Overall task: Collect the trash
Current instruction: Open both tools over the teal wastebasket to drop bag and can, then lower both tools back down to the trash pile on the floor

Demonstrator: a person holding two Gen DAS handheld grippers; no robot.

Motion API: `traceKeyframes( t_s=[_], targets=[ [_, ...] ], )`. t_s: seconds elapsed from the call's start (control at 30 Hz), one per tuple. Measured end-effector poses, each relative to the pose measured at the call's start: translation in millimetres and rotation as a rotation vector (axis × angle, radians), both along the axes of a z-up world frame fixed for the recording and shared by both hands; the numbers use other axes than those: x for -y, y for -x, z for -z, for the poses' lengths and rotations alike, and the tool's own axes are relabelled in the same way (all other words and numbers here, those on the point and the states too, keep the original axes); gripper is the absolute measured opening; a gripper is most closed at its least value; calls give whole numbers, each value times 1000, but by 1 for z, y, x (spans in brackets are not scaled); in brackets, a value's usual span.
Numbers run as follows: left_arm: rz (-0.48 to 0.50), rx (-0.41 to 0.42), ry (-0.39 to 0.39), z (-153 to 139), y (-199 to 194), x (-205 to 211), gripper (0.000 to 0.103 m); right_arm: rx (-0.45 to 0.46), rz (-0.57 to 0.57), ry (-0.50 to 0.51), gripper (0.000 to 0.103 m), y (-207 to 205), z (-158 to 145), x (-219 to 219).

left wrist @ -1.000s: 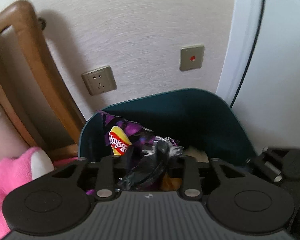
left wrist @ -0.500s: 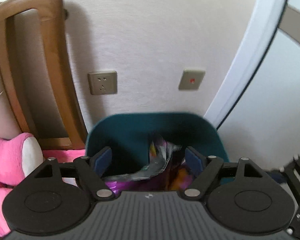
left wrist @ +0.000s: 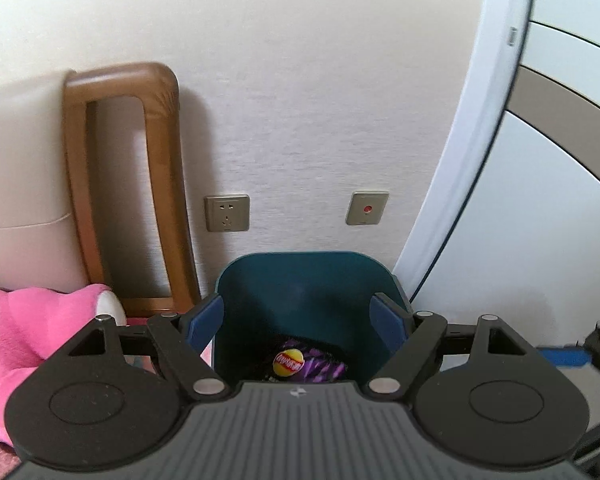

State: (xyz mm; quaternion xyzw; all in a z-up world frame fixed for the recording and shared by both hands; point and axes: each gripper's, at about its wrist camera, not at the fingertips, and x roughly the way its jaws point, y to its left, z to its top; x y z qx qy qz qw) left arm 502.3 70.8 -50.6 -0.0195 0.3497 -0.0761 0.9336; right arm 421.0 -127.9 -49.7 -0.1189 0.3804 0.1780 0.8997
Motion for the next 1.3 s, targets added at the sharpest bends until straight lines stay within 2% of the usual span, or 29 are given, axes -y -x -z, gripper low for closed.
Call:
traceKeyframes(
  t_s=[0.07, 0.13, 0.3, 0.43, 0.57, 0.73, 0.93, 1.13, 1.3],
  targets=[
    [1, 4, -16, -3, 19, 5, 80, 9, 5, -41, 84, 19, -10, 6],
    [0, 9, -29, -4, 39, 8, 80, 14, 8, -78, 84, 11, 1, 19],
    [-12, -7, -55, 2, 86, 18, 80, 37, 4, -144, 87, 47, -2, 35],
    [-20, -45, -66, 19, 117, 26, 80, 39, 10, -176, 90, 70, 11, 47],
    [-27, -104, -71, 52, 140, 36, 80, 11, 27, -197, 92, 88, 40, 60],
    [-55, -180, -42, 101, 156, 42, 80, -38, 61, -206, 95, 105, 88, 73],
    [-78, -298, 14, 171, 161, 41, 84, -123, 119, -221, 98, 118, 161, 88],
    [-98, -396, 52, 259, 167, 42, 102, -217, 127, -198, 98, 129, 244, 91],
    [-111, -513, 72, 347, 173, 51, 102, -281, 123, -160, 98, 138, 317, 87]
  ],
)
